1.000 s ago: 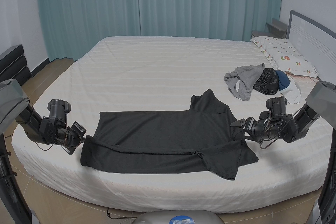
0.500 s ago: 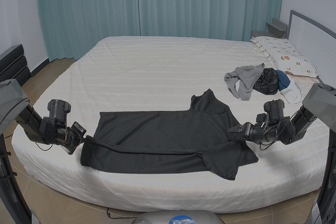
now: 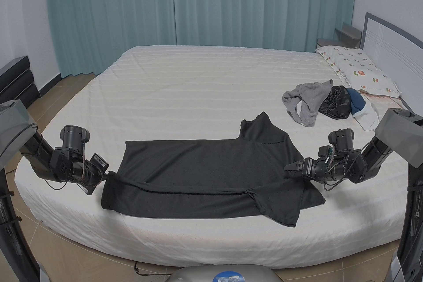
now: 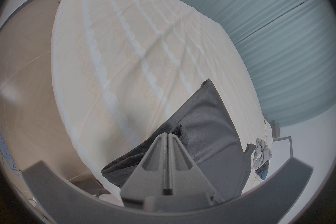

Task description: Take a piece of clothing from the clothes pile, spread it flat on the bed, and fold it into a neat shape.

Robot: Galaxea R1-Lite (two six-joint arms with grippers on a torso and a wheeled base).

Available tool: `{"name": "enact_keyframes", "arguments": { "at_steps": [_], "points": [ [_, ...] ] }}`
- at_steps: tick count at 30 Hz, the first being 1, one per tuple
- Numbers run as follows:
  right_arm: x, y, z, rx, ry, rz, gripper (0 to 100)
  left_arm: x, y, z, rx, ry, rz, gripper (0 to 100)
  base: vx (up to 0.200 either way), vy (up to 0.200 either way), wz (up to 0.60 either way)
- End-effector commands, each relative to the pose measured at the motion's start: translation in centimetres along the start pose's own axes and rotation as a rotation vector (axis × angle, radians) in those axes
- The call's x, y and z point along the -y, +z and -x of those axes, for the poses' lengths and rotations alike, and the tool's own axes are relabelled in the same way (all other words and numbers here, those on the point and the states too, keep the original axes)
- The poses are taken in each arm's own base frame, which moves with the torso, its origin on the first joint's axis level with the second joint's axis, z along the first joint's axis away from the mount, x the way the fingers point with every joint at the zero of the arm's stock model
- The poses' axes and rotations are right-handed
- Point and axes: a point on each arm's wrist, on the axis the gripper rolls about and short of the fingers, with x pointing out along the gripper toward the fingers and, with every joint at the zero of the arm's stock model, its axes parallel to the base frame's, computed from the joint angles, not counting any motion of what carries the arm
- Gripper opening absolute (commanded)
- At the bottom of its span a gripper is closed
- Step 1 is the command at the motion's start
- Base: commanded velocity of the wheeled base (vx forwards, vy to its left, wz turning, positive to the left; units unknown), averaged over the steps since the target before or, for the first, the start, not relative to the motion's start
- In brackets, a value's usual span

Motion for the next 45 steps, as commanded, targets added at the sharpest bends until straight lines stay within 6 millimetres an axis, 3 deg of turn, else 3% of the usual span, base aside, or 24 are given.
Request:
{"name": "enact_keyframes", "arguments": {
  "at_steps": [1,3,4,17,25,34,41,45],
  "points": [
    [0.6,-0.5,-0.4,-0.017,-0.010,0.006,100,-0.1,0.0,-0.1,0.000,0.003,0.002,0,0.000,0.000,0.00],
    [0.7,-0.6,-0.4,-0.019,-0.012,0.011,100,-0.1,0.0,-0.1,0.000,0.003,0.002,0,0.000,0.000,0.00],
    [0.8,-0.6,-0.4,-0.021,-0.009,0.017,0,-0.1,0.0,-0.1,-0.001,0.004,0.002,0,0.000,0.000,0.00],
    [0.9,-0.1,0.3,0.002,-0.010,0.011,0,0.0,0.0,0.1,0.003,0.002,-0.004,0,0.000,0.000,0.00],
    [0.4,1.6,3.1,0.066,0.004,-0.052,0,0.6,0.3,1.5,0.033,-0.030,-0.007,0,0.000,0.000,0.00],
    [-0.5,0.3,6.0,0.033,0.054,-0.064,0,0.7,0.3,3.1,0.044,-0.044,-0.022,0,0.000,0.000,0.00],
    [-1.5,-0.6,9.9,0.035,0.113,-0.063,0,0.6,0.3,4.8,0.063,-0.063,-0.064,0,0.000,0.000,0.00],
    [-1.7,-1.0,11.0,0.039,0.114,-0.061,0,0.5,0.0,5.7,0.065,-0.070,-0.073,0,0.000,0.000,0.00]
  ]
}}
